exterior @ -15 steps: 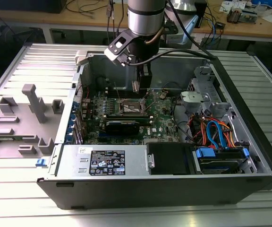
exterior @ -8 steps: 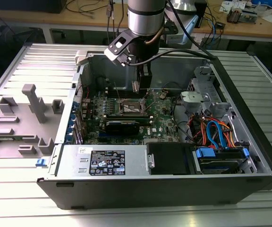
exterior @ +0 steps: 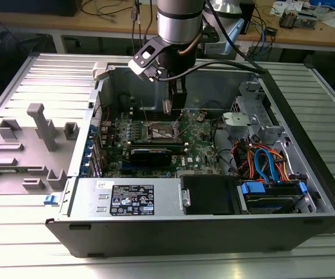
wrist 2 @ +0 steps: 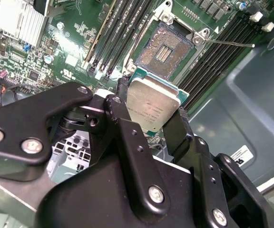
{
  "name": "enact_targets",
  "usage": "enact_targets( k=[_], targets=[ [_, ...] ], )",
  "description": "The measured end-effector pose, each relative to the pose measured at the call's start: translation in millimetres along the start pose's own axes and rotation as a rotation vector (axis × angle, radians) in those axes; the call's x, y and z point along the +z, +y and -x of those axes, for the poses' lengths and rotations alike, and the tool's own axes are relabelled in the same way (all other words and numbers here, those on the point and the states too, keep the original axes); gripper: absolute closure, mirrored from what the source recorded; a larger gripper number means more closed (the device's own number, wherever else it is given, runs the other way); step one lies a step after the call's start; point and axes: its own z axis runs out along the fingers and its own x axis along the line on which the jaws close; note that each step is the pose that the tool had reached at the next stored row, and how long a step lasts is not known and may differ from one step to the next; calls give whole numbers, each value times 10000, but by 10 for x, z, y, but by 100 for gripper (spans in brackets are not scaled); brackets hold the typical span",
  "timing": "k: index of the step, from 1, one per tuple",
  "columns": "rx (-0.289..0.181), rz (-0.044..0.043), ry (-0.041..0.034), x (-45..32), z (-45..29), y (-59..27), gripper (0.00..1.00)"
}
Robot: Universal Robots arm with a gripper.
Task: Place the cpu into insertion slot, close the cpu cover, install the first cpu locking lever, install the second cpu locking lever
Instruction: 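Place the cpu into insertion slot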
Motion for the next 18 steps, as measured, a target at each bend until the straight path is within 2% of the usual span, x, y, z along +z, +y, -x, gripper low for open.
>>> enact_targets(
  k=[1,18],
  targets=[
    [208,5,-13,3,1,-1,46],
    [399,12,-21,10,0,-1,46]
  ],
)
